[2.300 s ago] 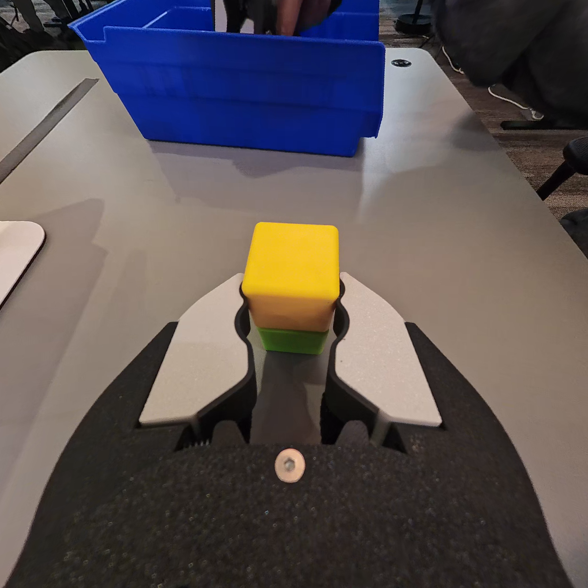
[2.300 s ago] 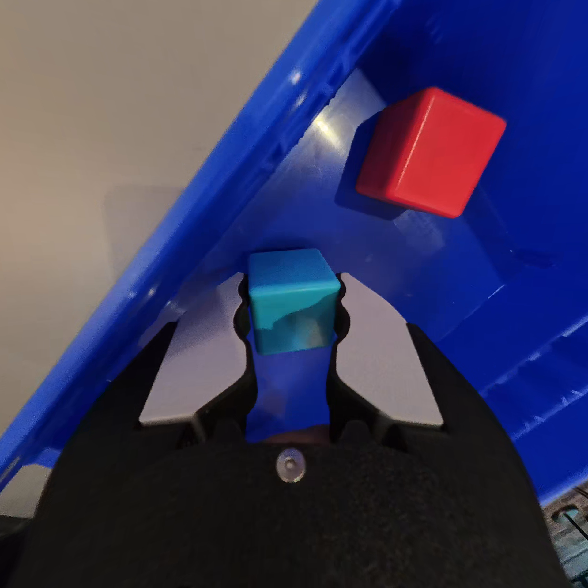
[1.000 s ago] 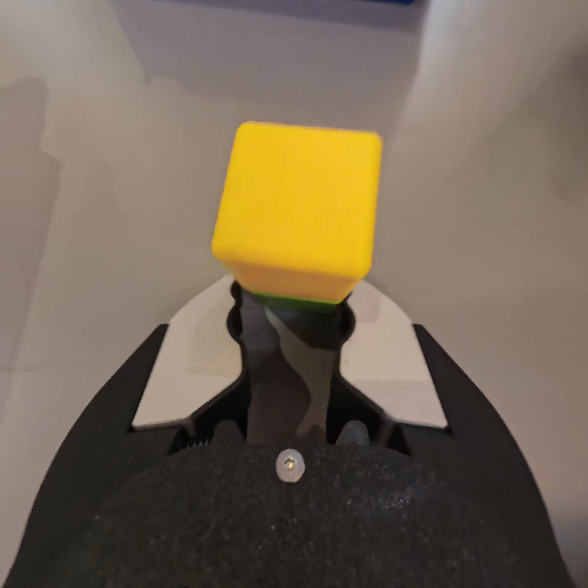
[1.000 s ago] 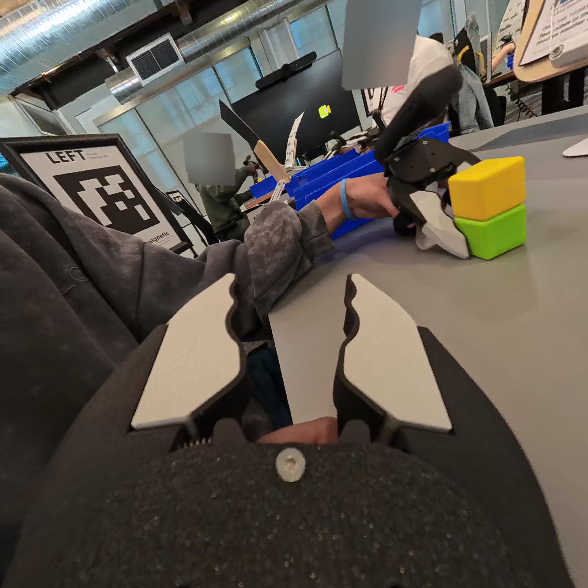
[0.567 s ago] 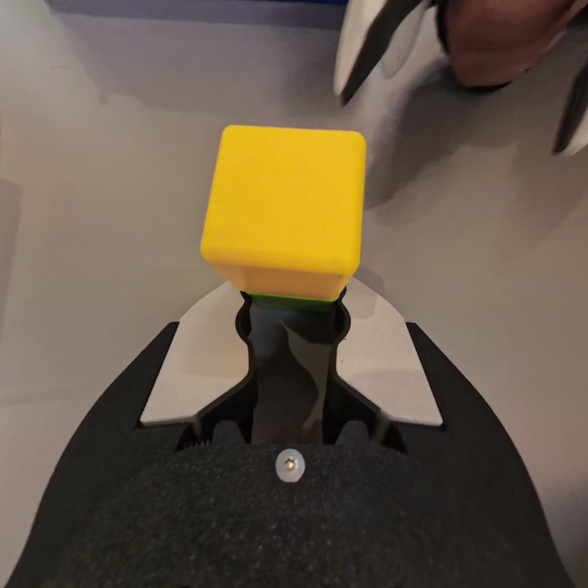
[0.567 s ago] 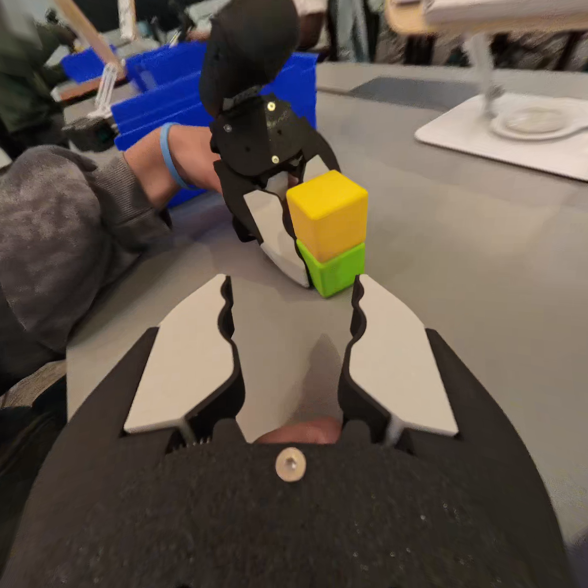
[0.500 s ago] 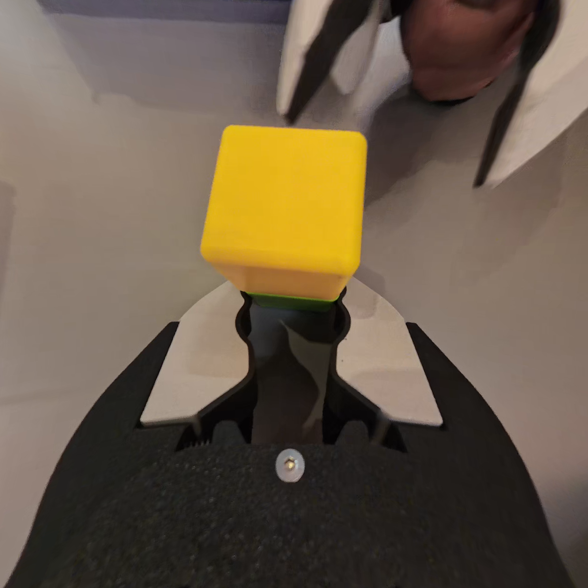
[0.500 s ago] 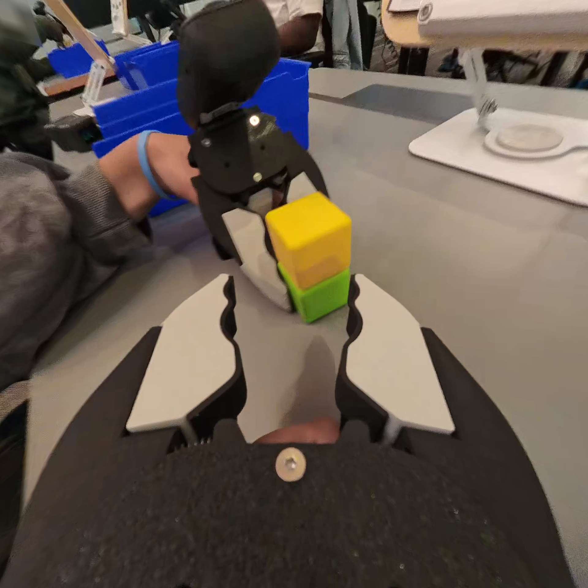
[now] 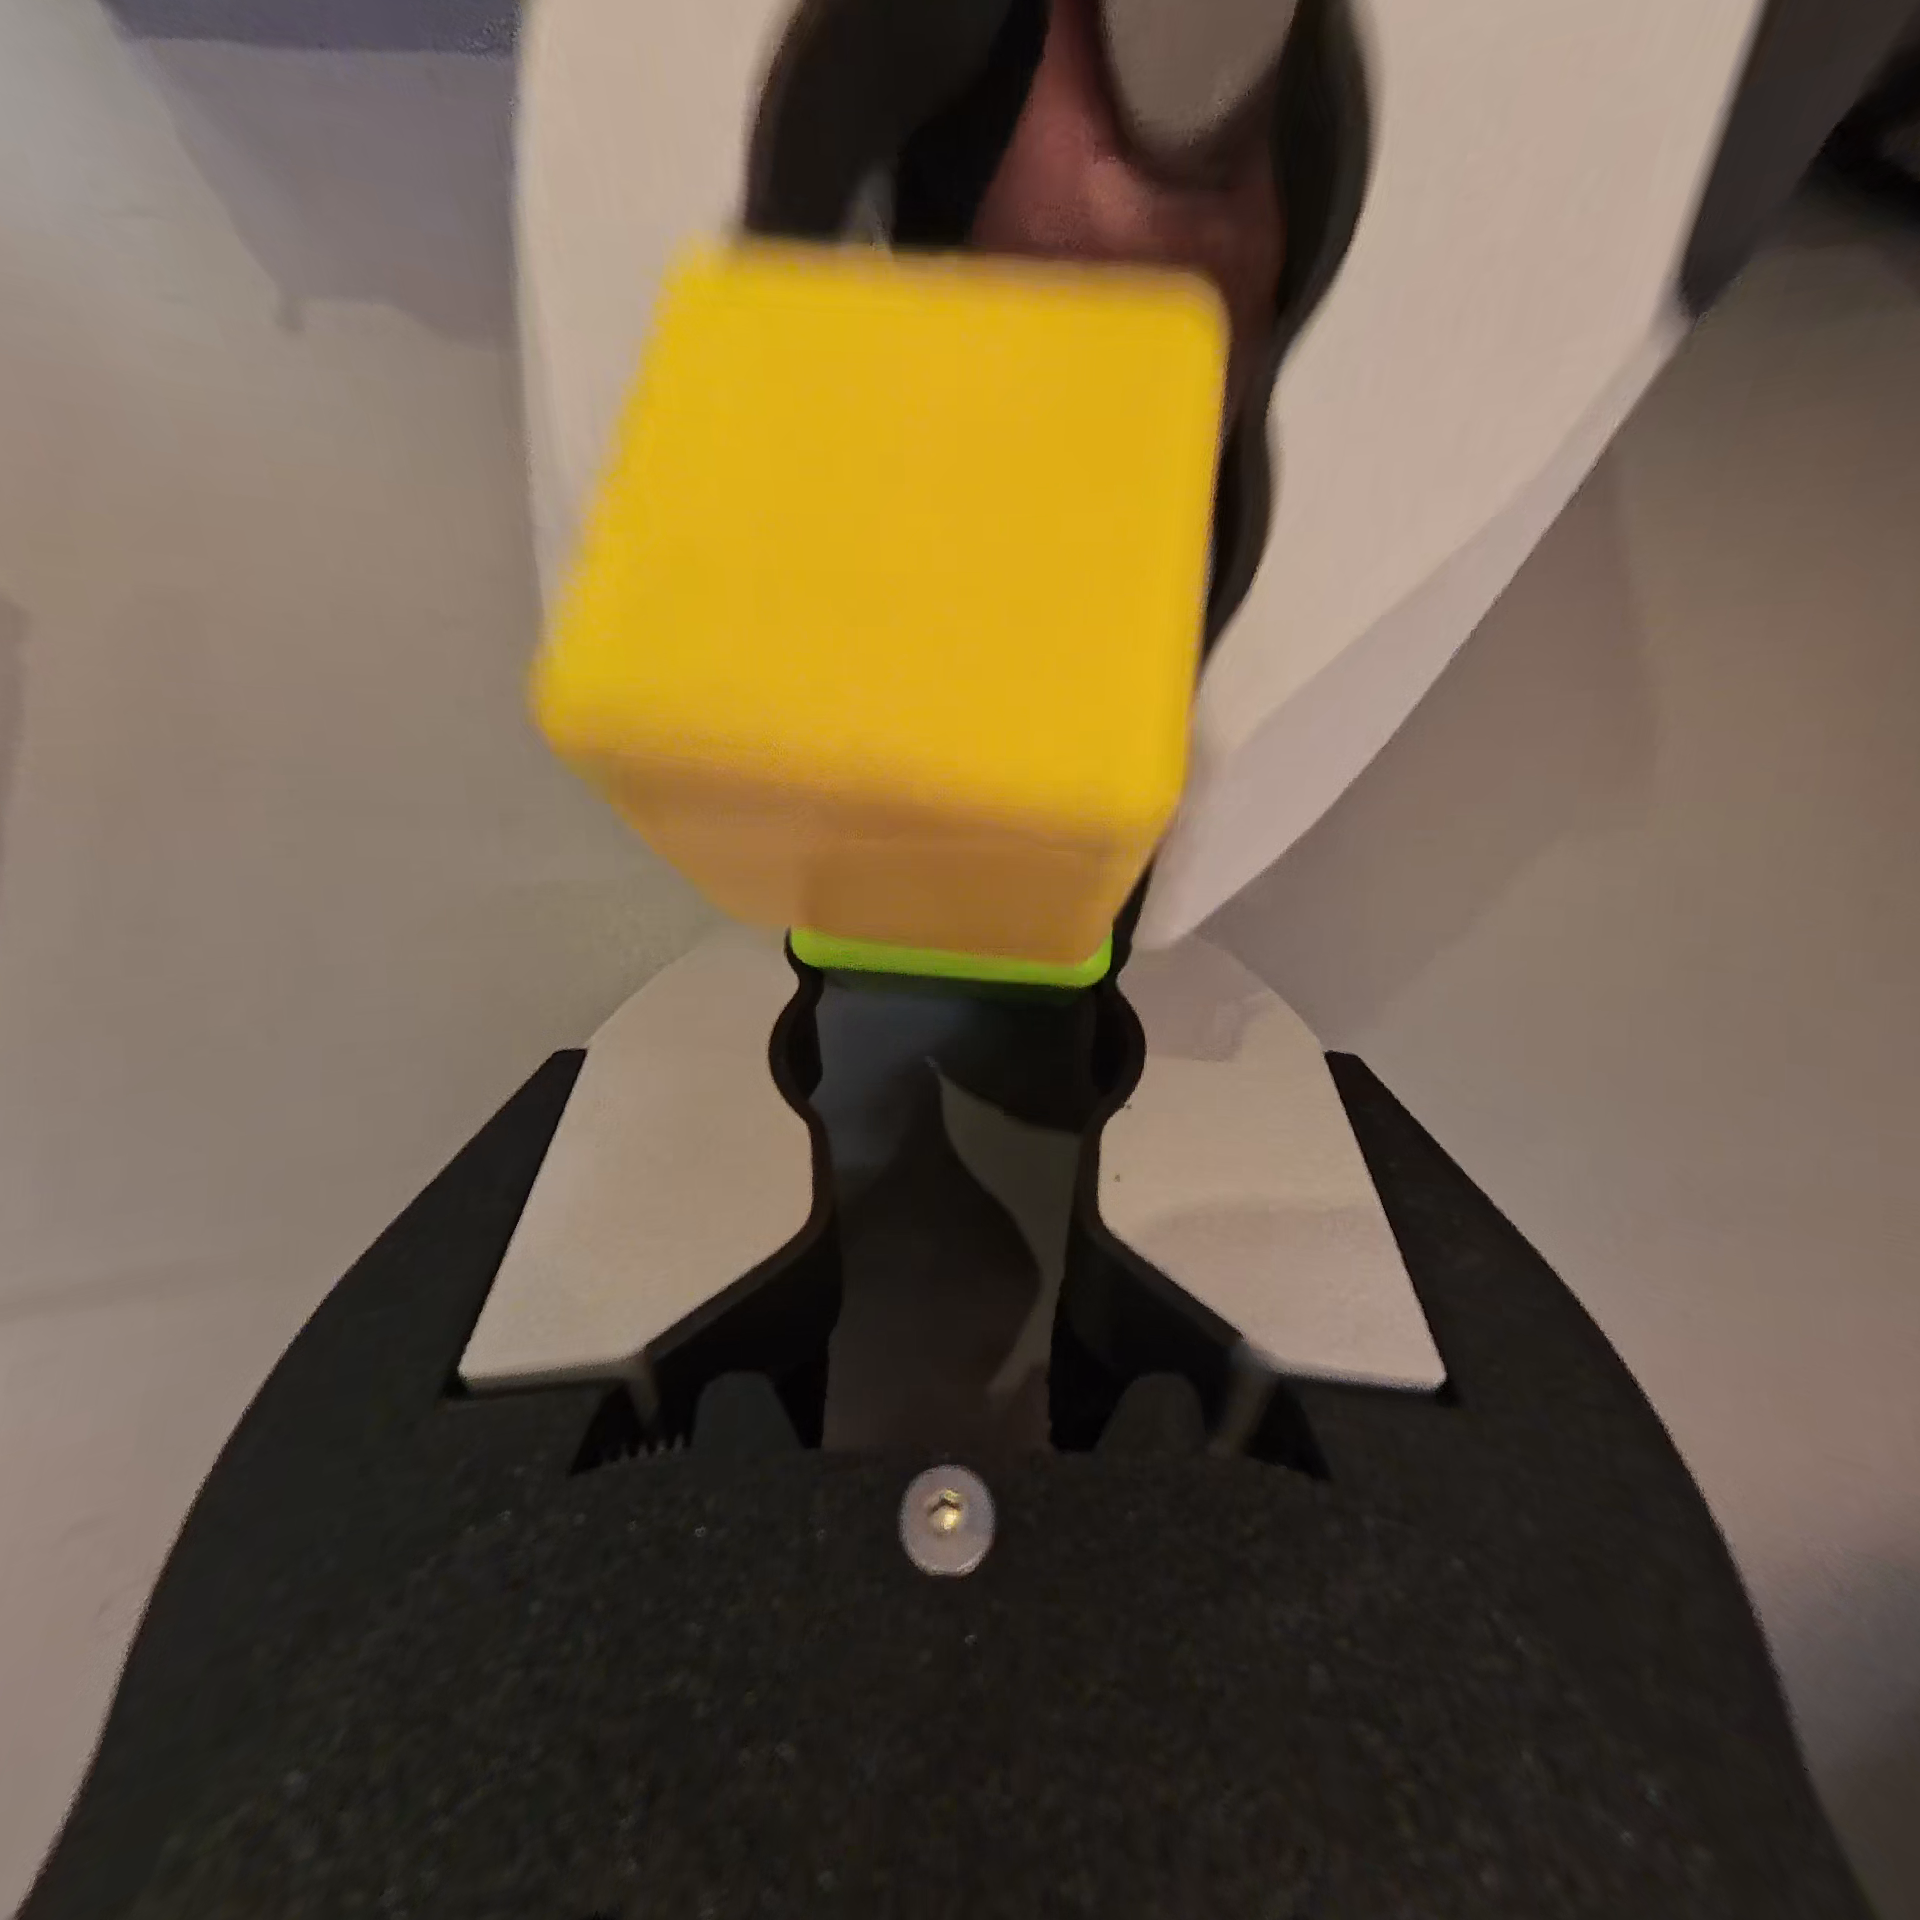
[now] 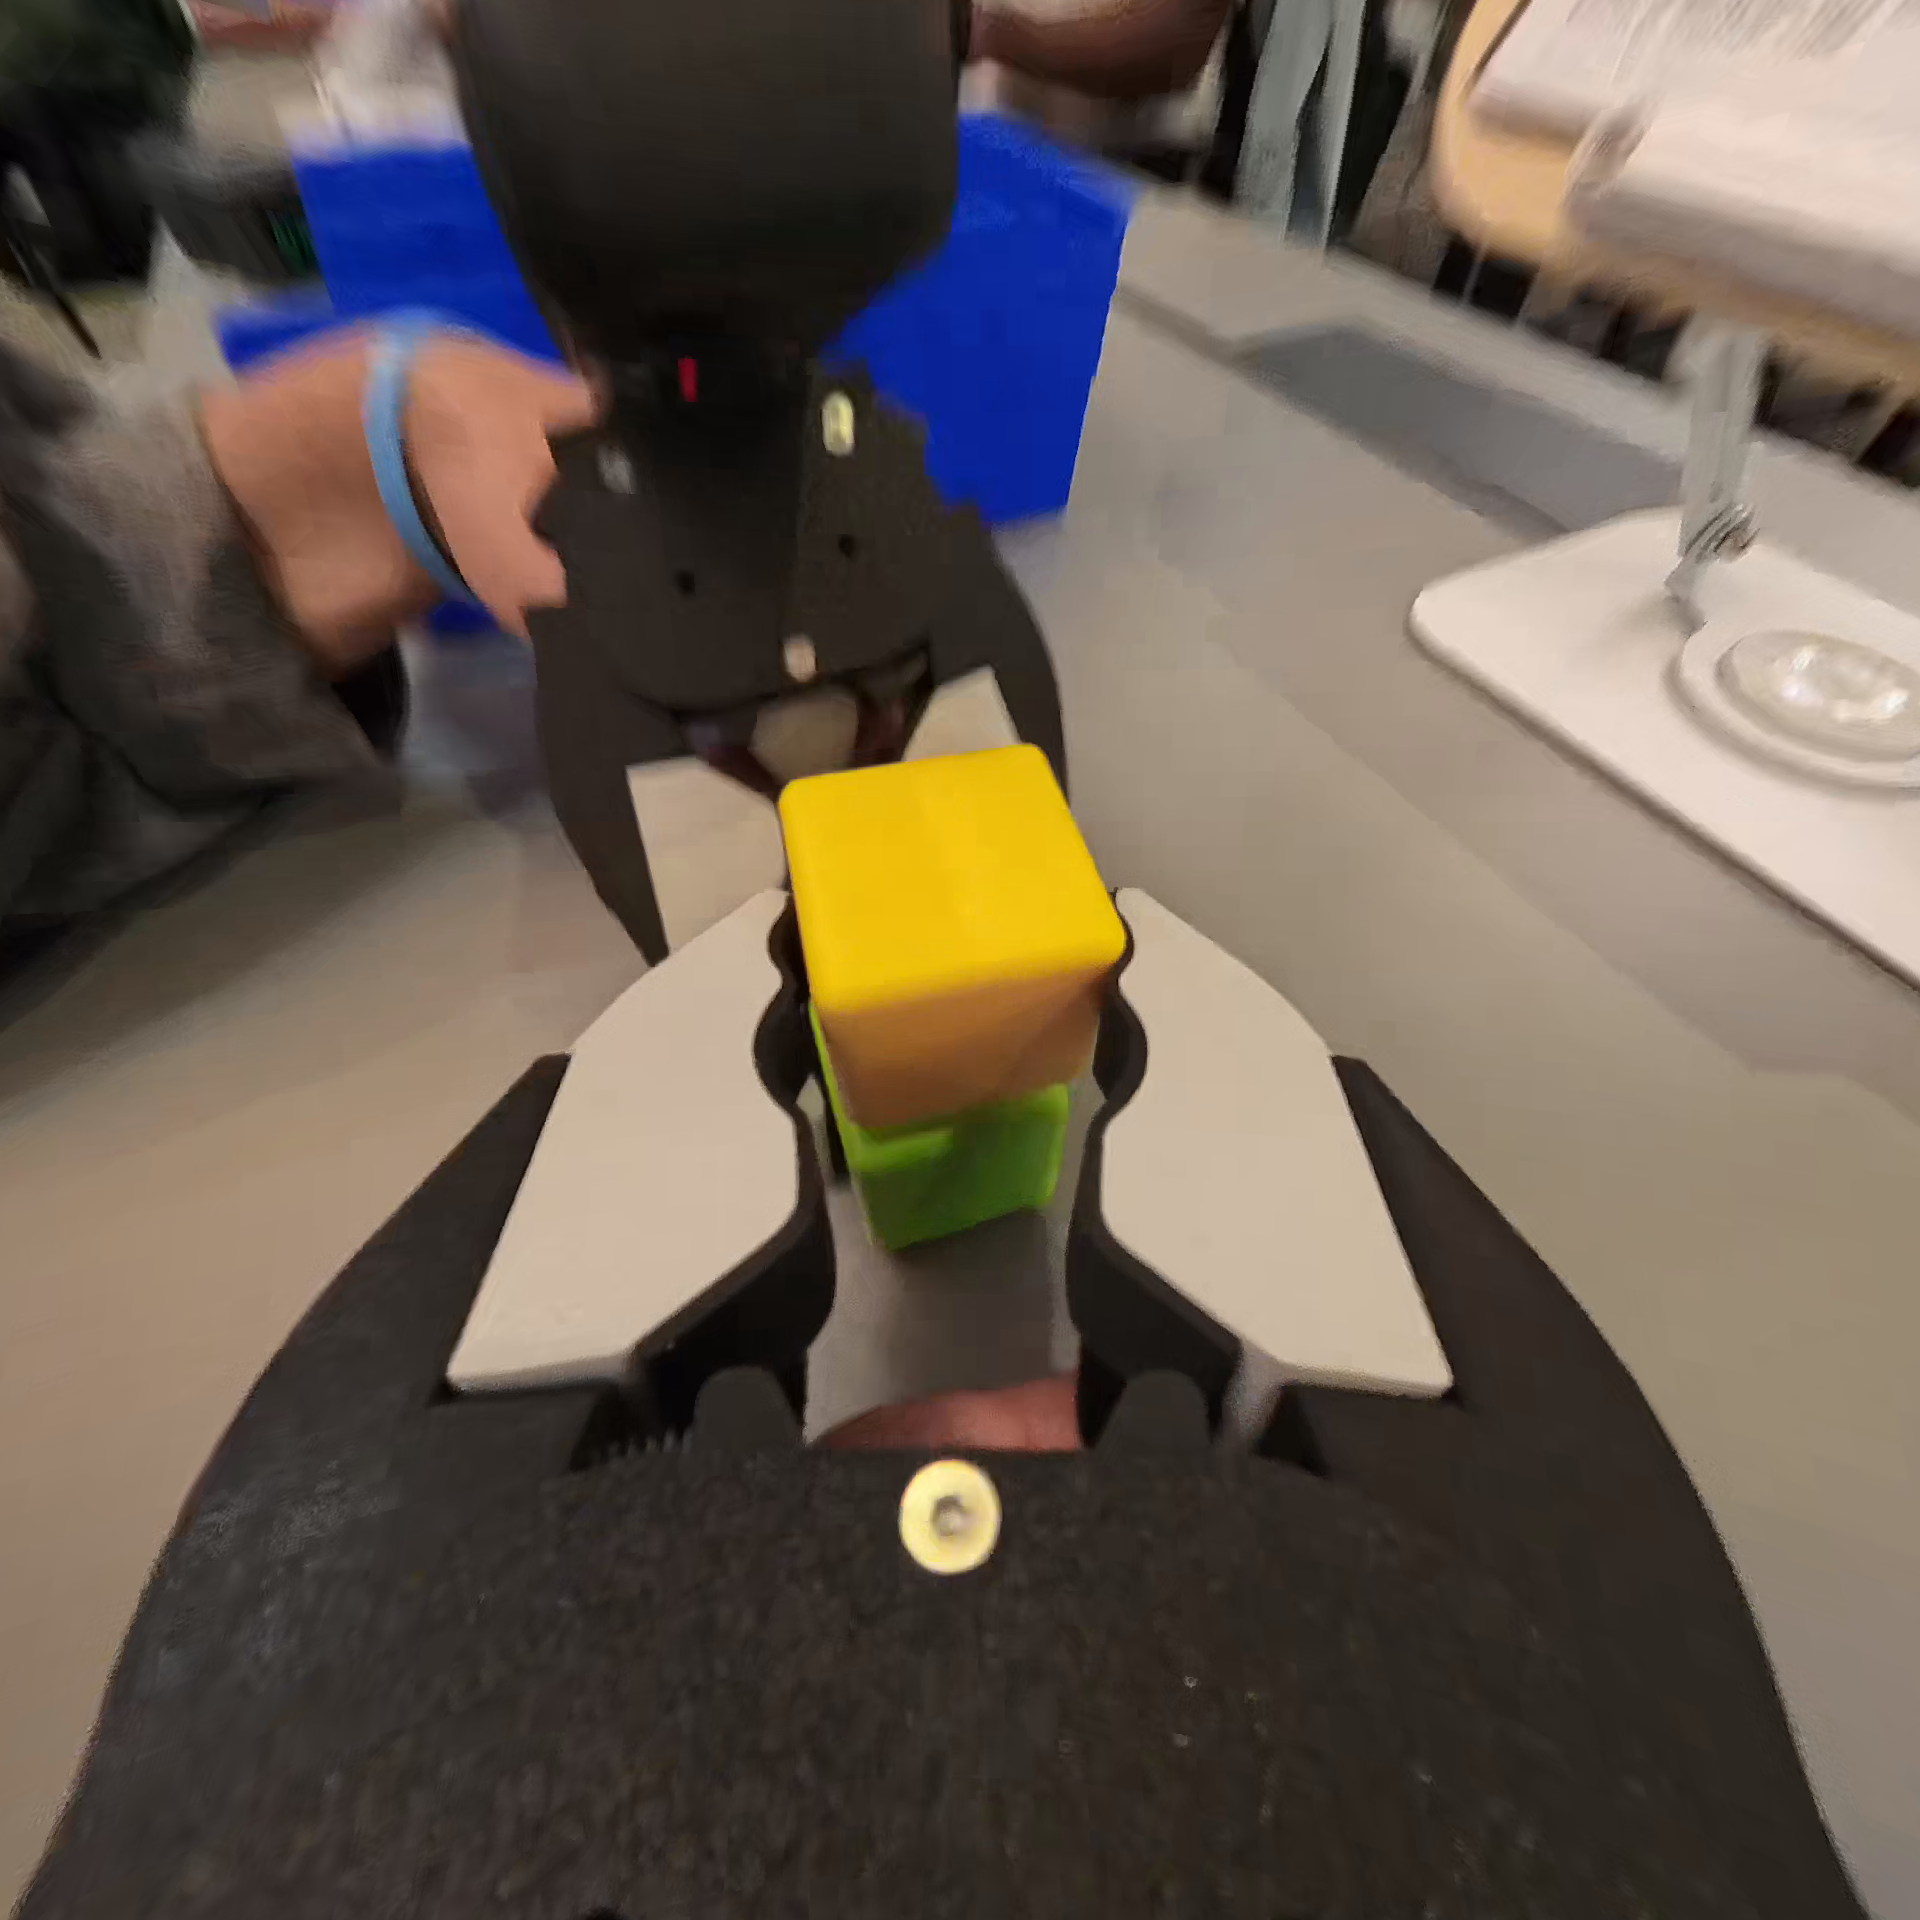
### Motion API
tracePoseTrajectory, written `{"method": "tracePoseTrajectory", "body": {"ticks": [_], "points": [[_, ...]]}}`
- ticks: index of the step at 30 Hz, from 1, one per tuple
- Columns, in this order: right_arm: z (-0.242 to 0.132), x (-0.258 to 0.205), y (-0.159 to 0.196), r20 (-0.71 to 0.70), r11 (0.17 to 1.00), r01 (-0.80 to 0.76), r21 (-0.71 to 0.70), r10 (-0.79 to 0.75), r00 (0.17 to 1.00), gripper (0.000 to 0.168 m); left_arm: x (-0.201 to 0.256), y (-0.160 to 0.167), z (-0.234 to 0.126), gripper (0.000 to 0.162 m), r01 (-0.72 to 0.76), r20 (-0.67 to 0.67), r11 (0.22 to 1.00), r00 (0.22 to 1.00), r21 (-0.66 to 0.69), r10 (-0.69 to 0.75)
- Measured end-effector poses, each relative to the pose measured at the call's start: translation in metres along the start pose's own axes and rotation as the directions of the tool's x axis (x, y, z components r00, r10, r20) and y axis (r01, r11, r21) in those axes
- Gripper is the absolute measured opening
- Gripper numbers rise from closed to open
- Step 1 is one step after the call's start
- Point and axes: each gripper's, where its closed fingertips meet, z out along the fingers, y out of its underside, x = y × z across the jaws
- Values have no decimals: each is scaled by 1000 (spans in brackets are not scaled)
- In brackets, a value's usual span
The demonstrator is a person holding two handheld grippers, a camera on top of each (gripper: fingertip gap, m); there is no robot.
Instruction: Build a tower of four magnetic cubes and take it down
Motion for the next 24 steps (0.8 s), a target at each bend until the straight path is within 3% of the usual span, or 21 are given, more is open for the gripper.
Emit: {"method": "tracePoseTrajectory", "body": {"ticks": [2, 6, 10, 14, 19, 24], "points": [[-16, 4, -28, 5, 986, -72, 150, 72, 997, 53, 0, 0, 0, 49, -1, 0, 1000, 1000, 0, 1], [-60, -7, -71, -42, 973, -20, 230, 31, 999, 53, 0, 0, 0, 49, -1, 0, 1000, 1000, 0, 1], [-125, -18, -109, -182, 972, 106, 210, -67, 981, 53, 0, 0, 0, 49, -1, 0, 1000, 1000, 0, 1], [-215, 3, -133, -383, 970, 174, 169, -98, 919, 53, 0, 0, 0, 49, -1, 1, 1000, 1000, 0, 1], [-300, 62, -96, -595, 993, 83, -85, -118, 795, 53, 0, 0, 0, 49, -1, 1, 1000, 1000, 0, 1], [-327, 118, -11, -639, 920, -191, -343, -80, 765, 53, 0, -1, 0, 49, 4, 1, 1000, 1000, 0, -4]]}}
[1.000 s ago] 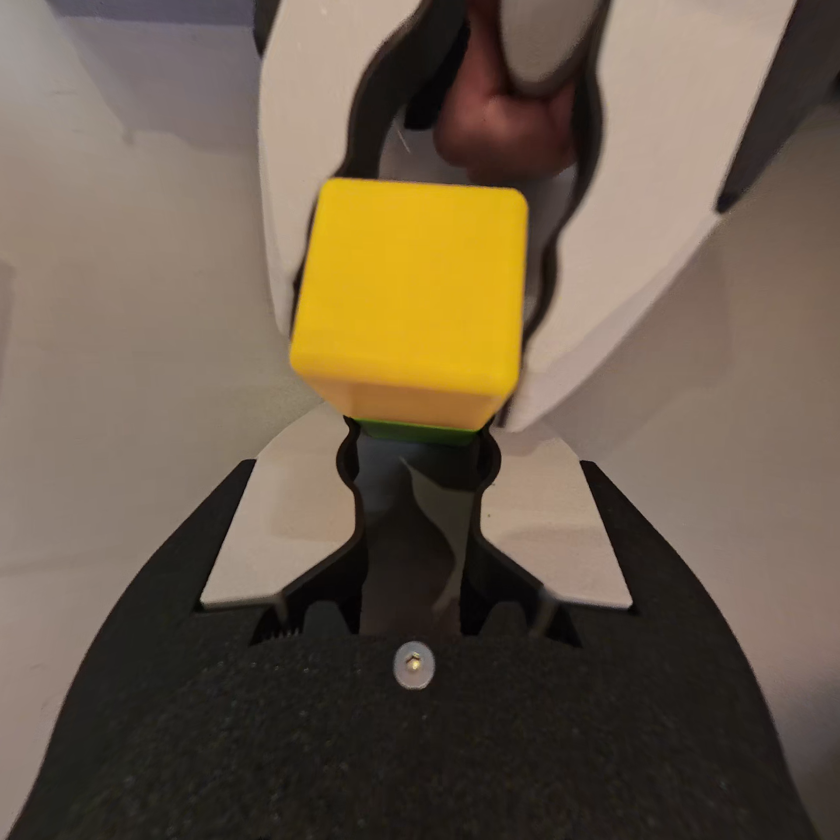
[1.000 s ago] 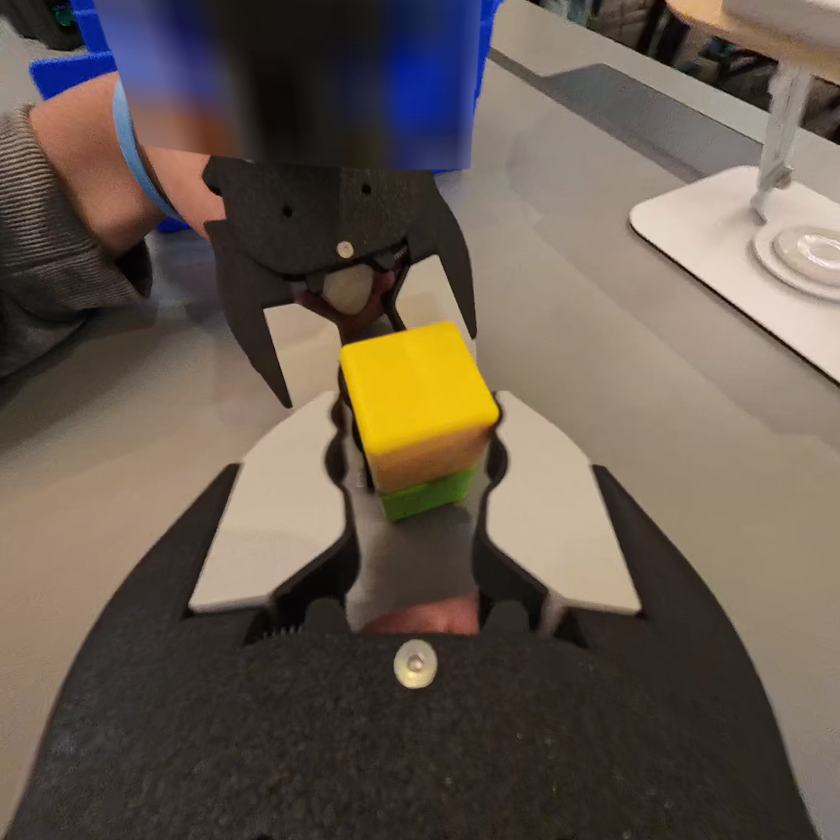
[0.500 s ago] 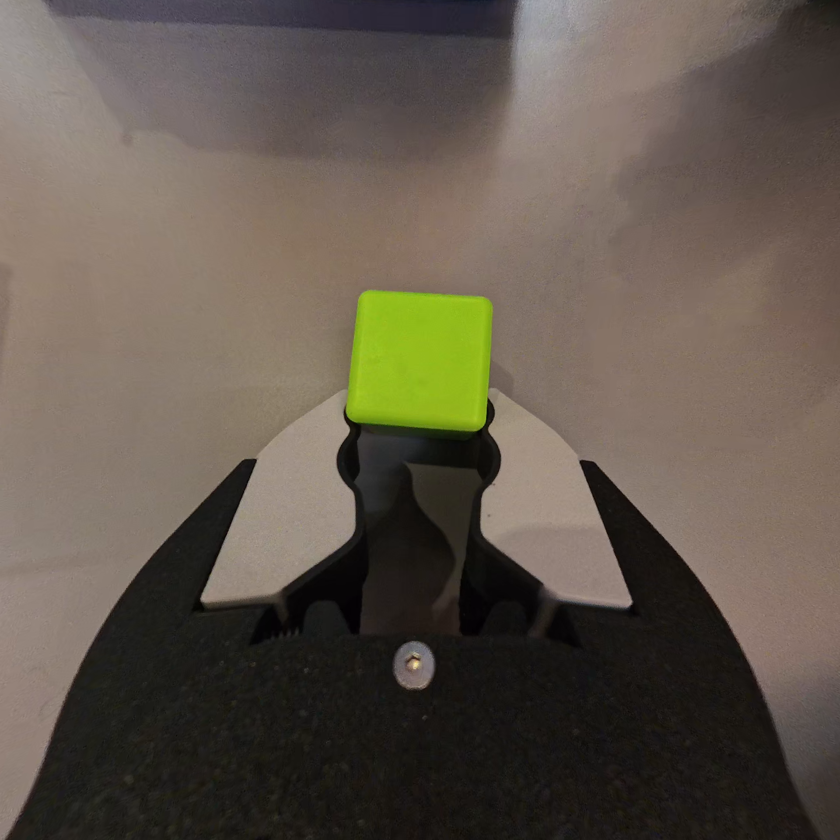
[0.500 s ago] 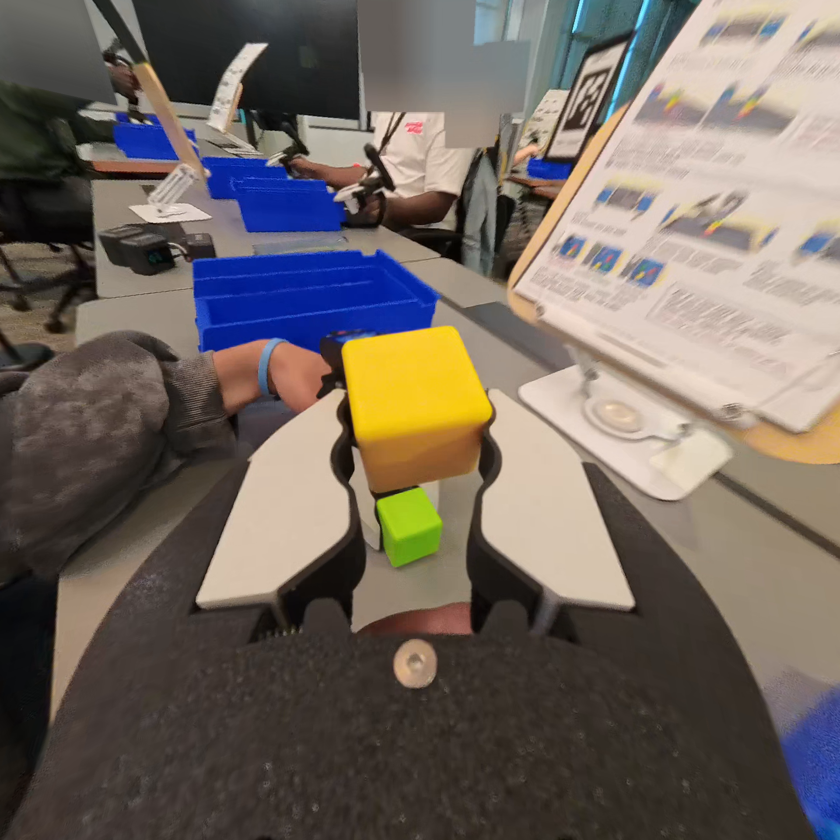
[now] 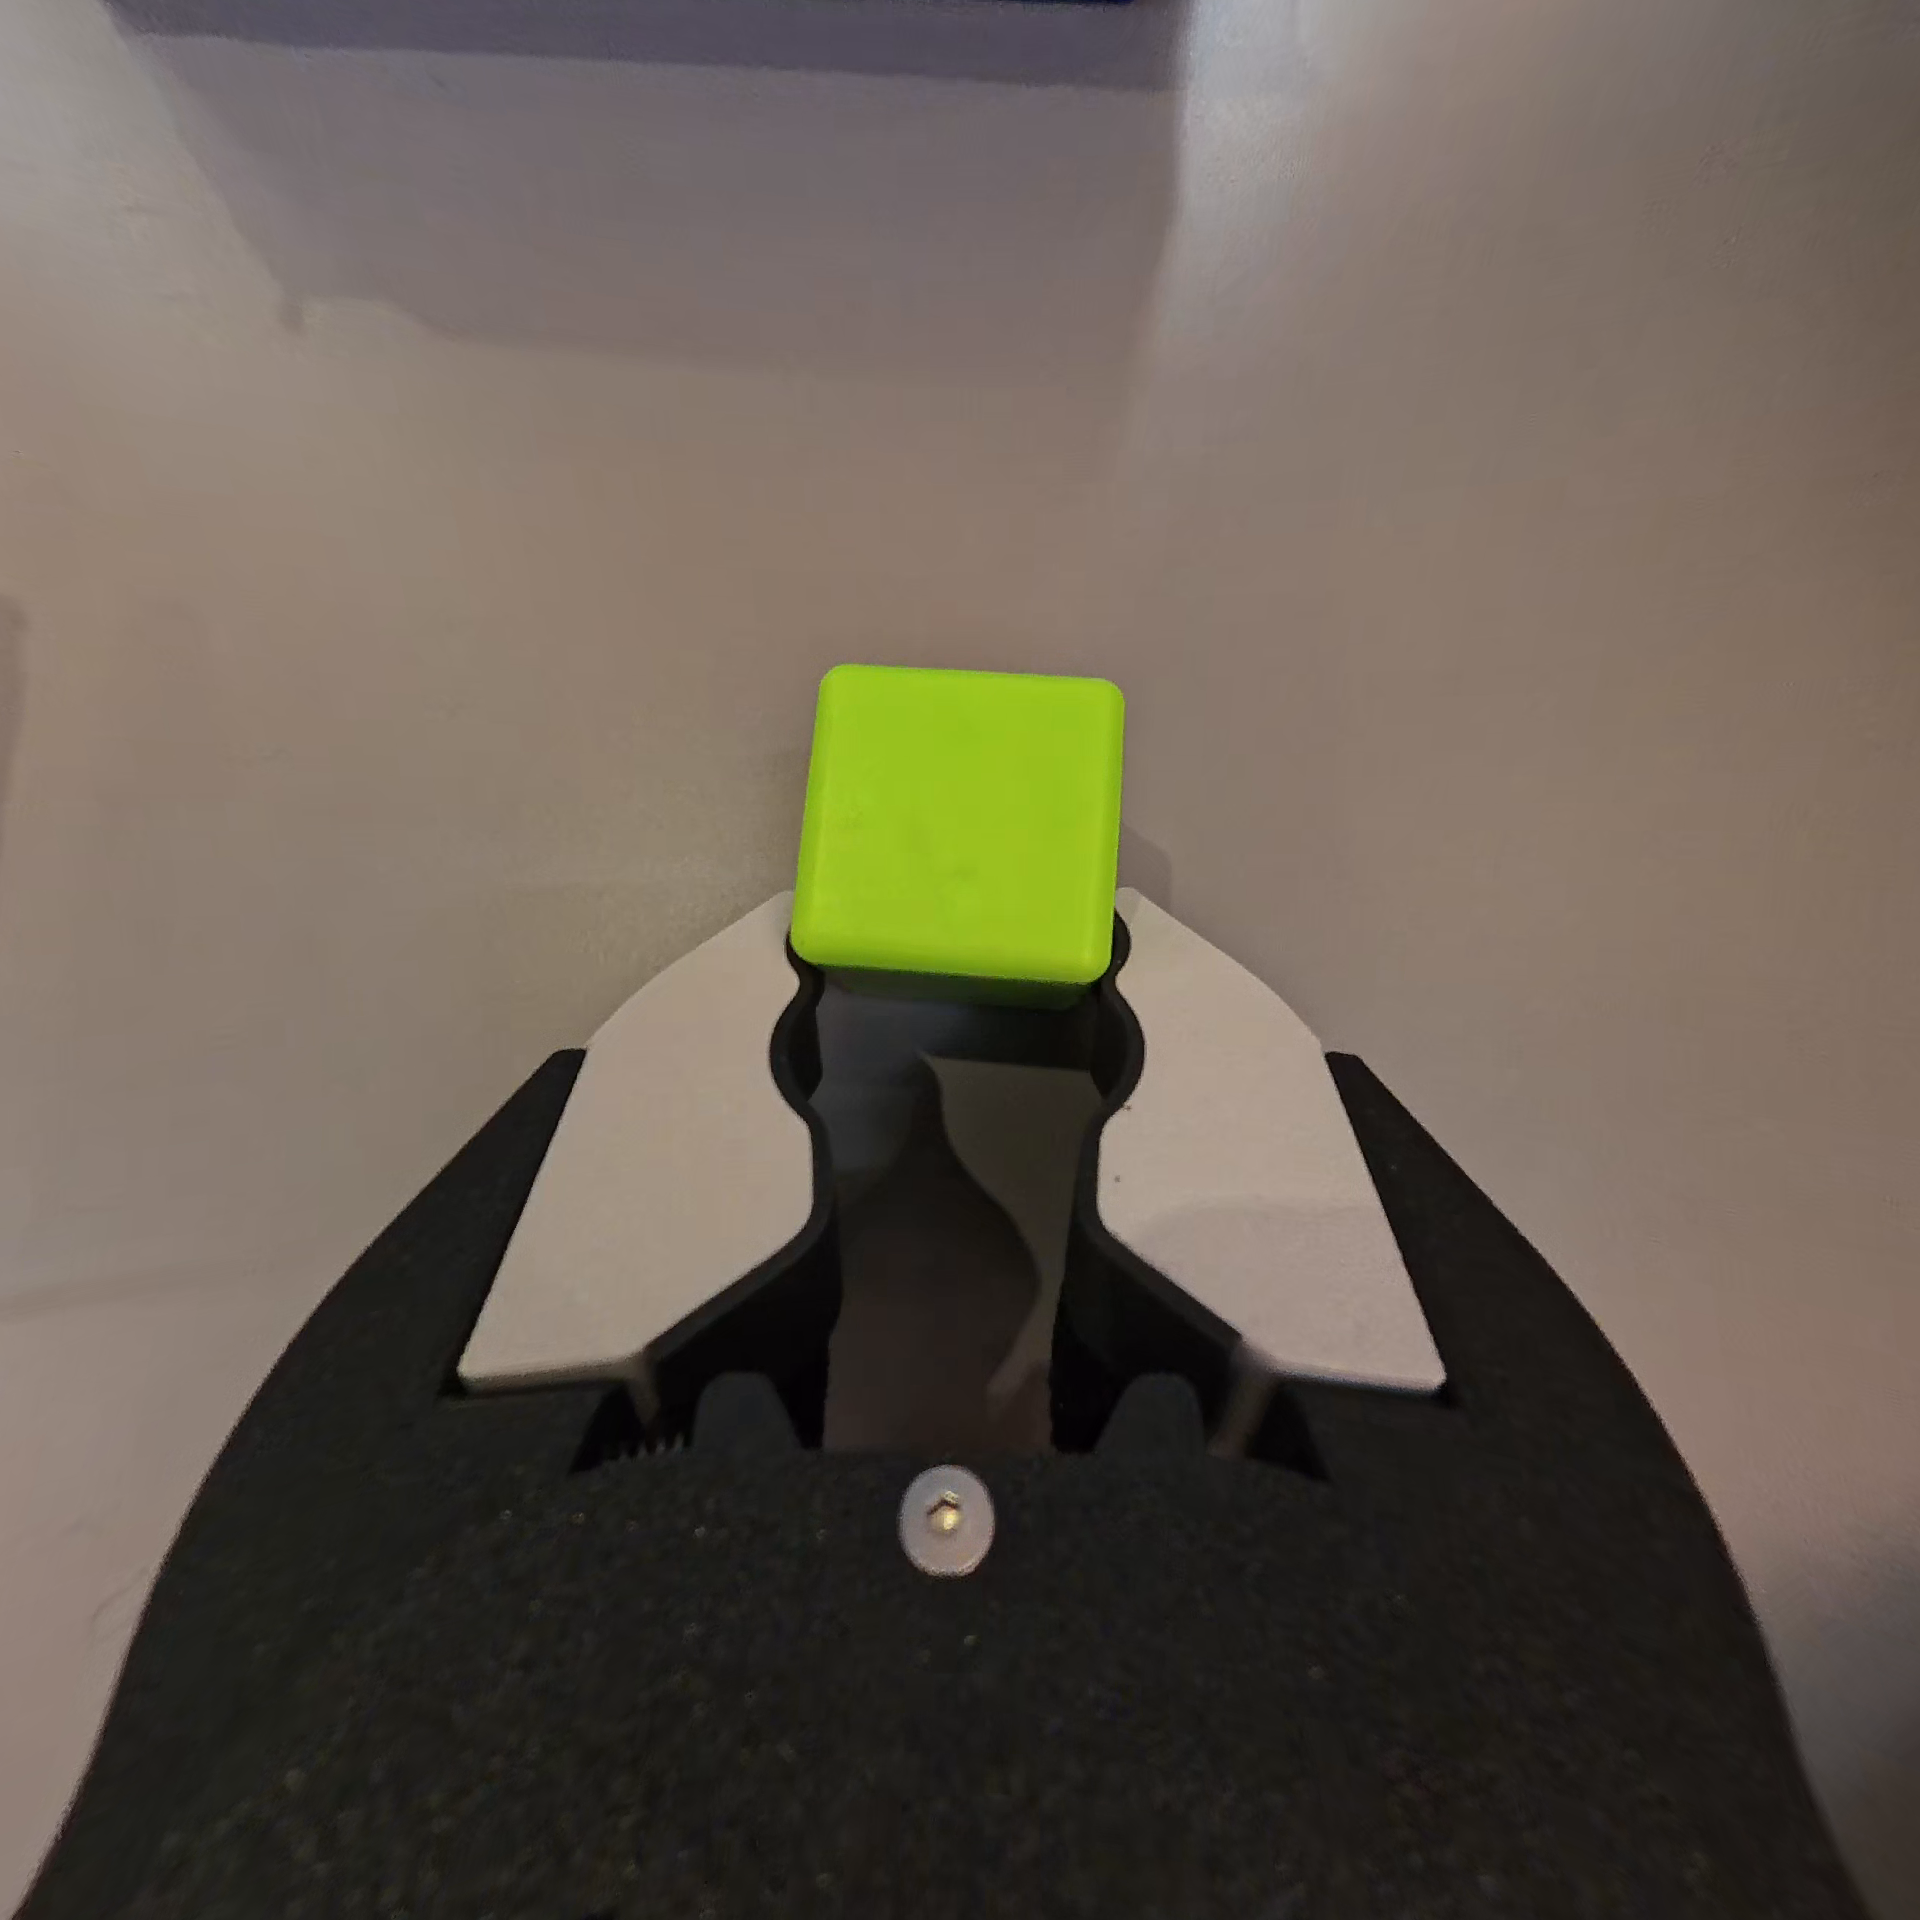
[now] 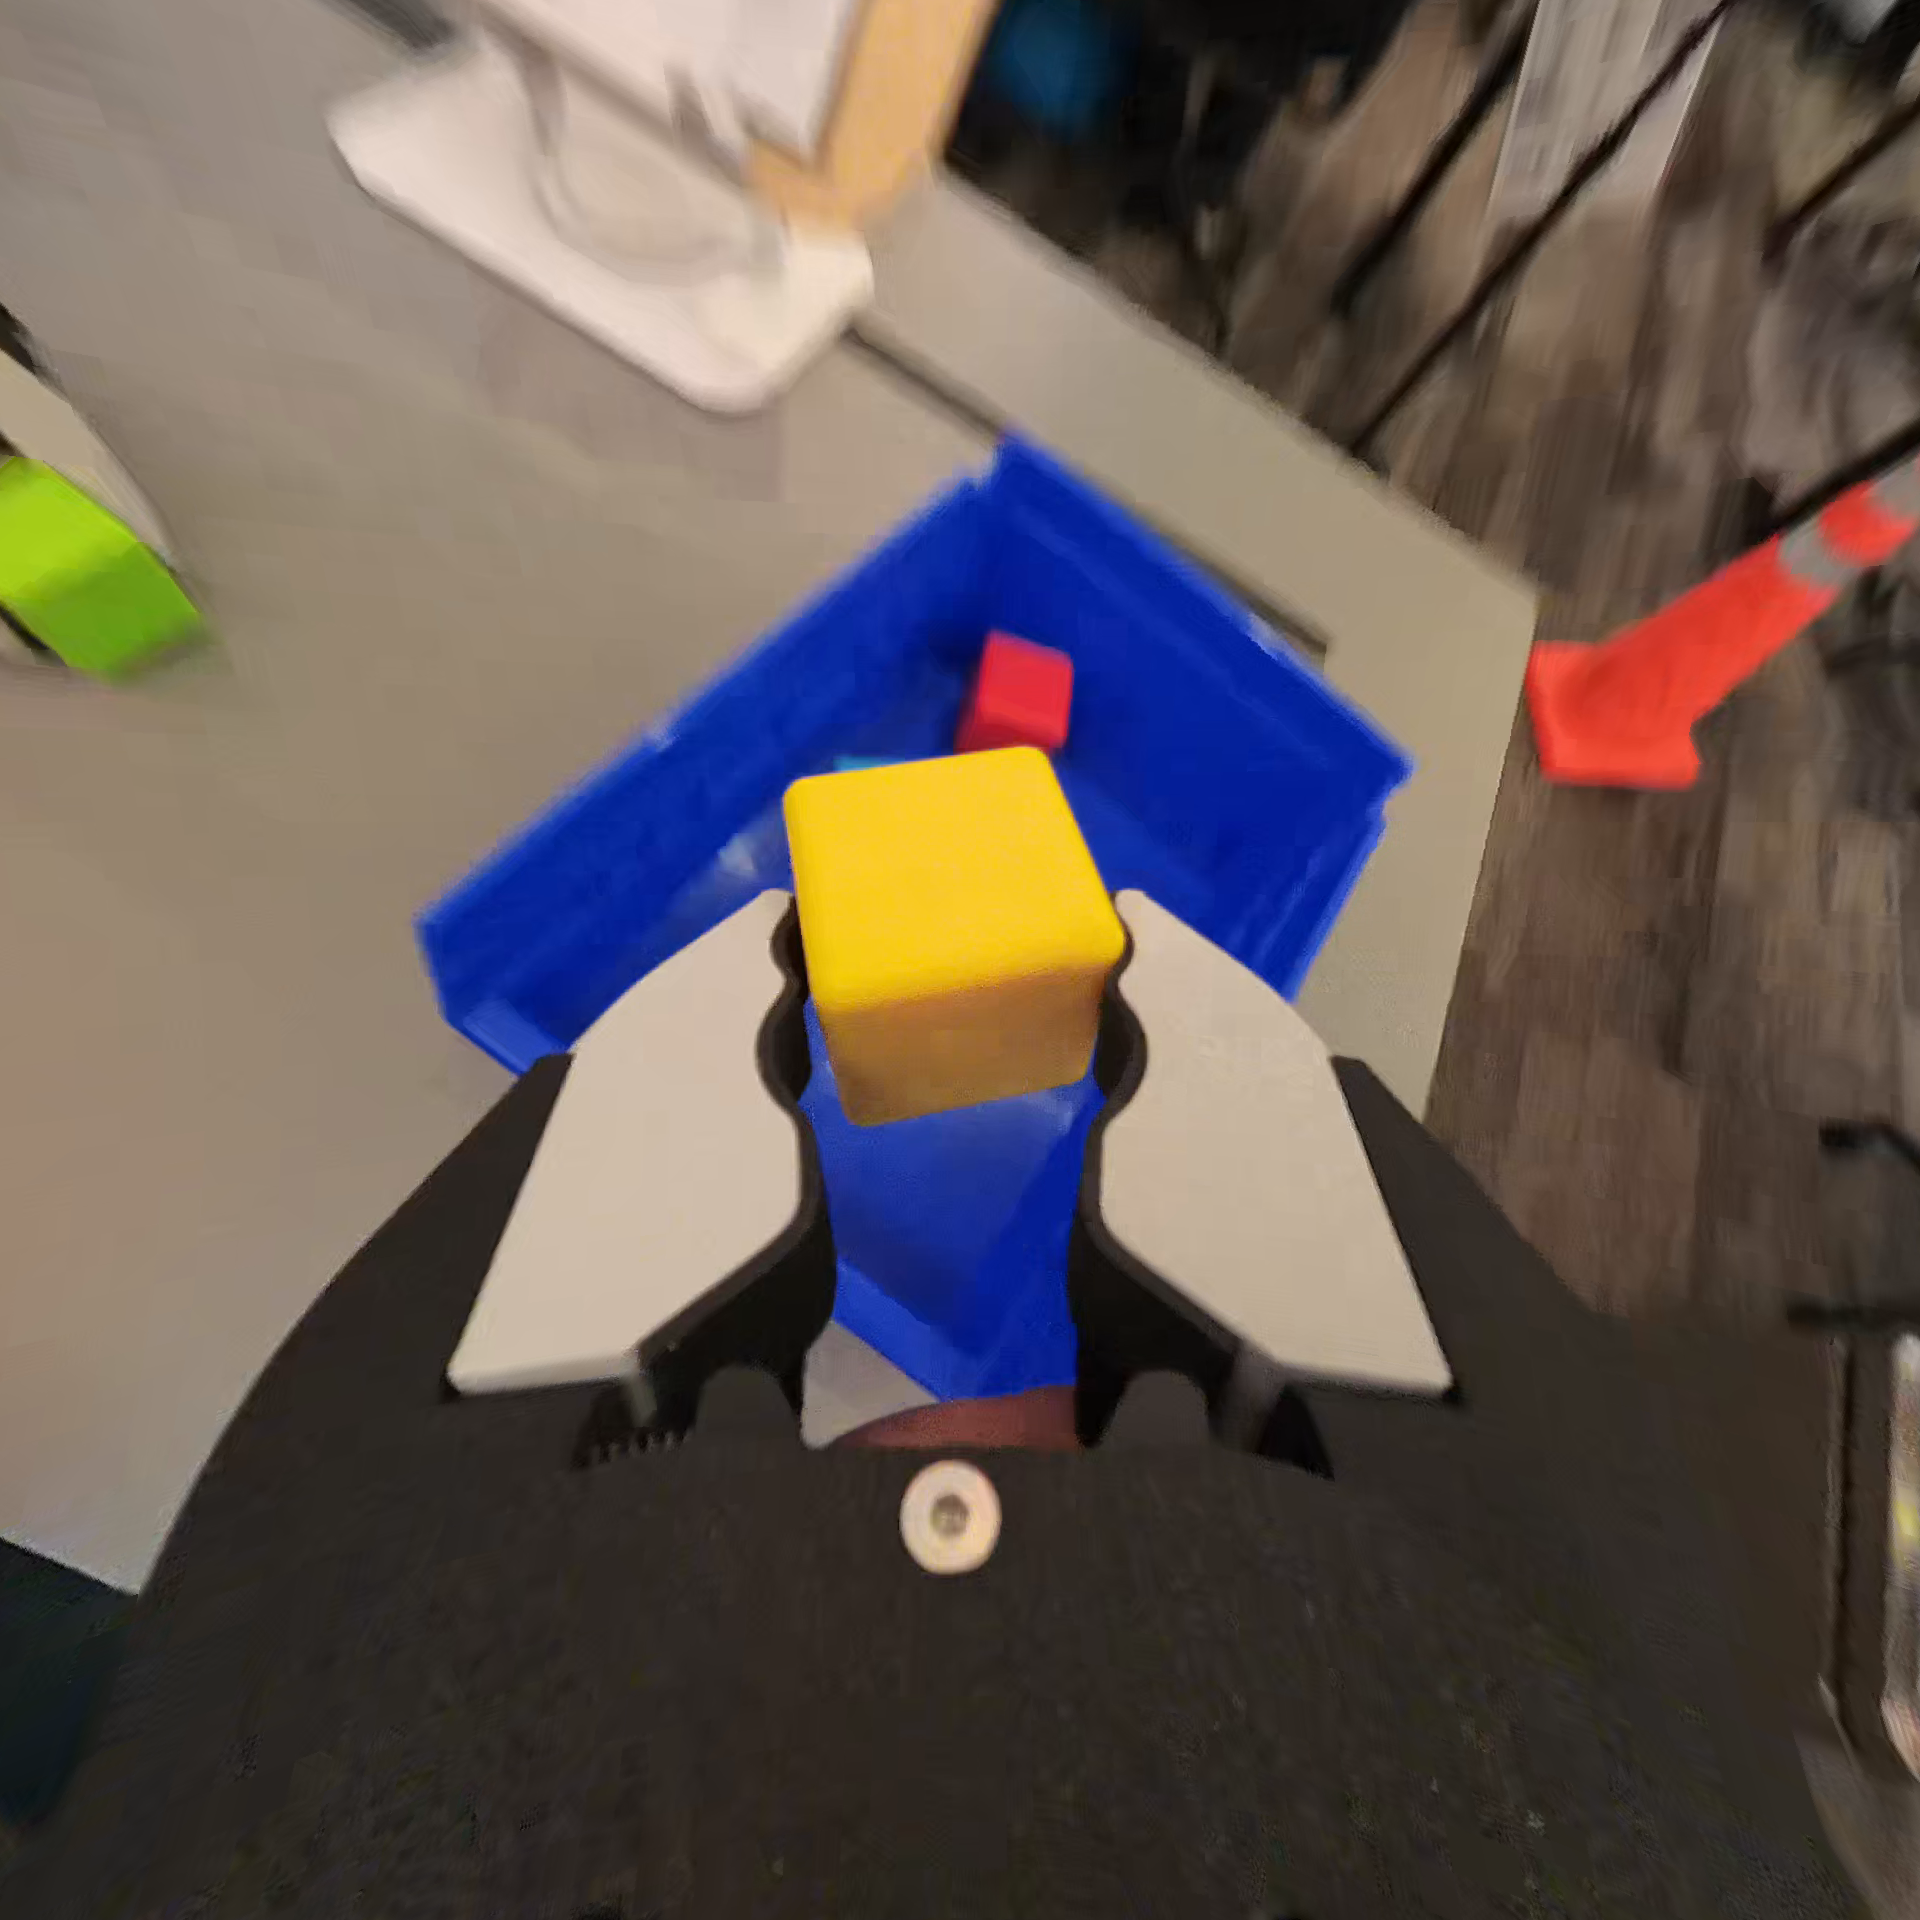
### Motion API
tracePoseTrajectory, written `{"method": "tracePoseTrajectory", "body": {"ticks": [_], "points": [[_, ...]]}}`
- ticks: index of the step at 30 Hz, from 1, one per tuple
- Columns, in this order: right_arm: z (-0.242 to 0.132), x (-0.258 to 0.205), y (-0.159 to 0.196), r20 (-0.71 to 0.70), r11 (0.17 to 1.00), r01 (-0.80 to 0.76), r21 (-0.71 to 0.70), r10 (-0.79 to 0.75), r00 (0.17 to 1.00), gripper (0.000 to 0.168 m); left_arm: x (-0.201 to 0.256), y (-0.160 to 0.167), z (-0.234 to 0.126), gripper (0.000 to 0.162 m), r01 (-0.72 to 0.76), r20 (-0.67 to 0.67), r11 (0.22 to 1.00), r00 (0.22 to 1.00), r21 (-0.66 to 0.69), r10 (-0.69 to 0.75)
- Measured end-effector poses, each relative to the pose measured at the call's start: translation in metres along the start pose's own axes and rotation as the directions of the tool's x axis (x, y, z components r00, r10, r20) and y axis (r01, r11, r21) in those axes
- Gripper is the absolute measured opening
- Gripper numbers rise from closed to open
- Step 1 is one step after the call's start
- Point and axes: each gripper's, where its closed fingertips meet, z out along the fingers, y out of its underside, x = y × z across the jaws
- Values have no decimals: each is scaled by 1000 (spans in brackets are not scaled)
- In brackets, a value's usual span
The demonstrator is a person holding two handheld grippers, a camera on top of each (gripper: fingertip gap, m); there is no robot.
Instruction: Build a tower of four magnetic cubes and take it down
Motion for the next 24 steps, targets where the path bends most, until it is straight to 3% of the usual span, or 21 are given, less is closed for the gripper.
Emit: {"method": "tracePoseTrajectory", "body": {"ticks": [4, 7, 12, 16, 20, 22, 24], "points": [[41, 10, 68, 20, 938, 51, -344, -47, 999, 53, 0, 0, 0, 49, 1, -1, 1000, 1000, 0, -1], [65, 4, 108, 103, 804, 166, -571, -131, 986, 53, 0, 0, 0, 49, 1, -2, 1000, 1000, 0, -1], [82, -1, 152, 249, 536, 281, -796, -133, 959, 53, 0, 0, 0, 49, 1, -1, 1000, 1000, 0, -1], [82, 0, 166, 295, 416, 310, -855, -102, 950, 53, 0, 0, 0, 49, 1, -2, 1000, 1000, 0, -1], [89, 2, 163, 277, 445, 305, -842, -129, 952, 55, 0, 0, 0, 49, 1, -3, 1000, 1000, 0, -1], [87, 1, 154, 238, 513, 269, -815, -127, 963, 68, 0, 0, 0, 49, 1, -2, 1000, 1000, 0, -1], [79, 2, 129, 148, 657, 227, -719, -175, 973, 70, 0, 0, 0, 49, 1, -2, 1000, 1000, 0, -1]]}}
